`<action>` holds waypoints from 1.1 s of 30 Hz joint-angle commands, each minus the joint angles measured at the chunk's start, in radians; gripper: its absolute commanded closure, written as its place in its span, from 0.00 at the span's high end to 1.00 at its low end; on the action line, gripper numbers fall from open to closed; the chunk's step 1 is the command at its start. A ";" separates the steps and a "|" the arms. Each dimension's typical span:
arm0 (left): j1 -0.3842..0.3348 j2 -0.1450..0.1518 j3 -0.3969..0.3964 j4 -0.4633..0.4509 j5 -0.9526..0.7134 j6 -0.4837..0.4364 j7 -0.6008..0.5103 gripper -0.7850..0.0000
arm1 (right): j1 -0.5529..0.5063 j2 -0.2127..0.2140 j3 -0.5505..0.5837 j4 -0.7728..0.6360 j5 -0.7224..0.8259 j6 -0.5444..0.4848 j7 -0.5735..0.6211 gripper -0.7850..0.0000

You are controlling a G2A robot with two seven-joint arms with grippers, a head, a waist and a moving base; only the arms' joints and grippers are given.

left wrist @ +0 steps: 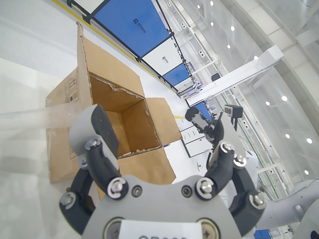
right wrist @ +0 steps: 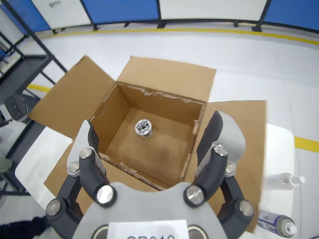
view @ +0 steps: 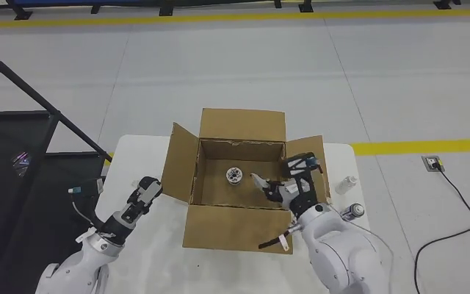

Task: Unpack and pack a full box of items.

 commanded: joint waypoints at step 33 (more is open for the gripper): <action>0.175 0.007 -0.122 -0.025 -0.022 0.011 0.133 1.00 | 0.761 -0.363 -0.488 1.485 0.415 -0.017 -0.139 0.28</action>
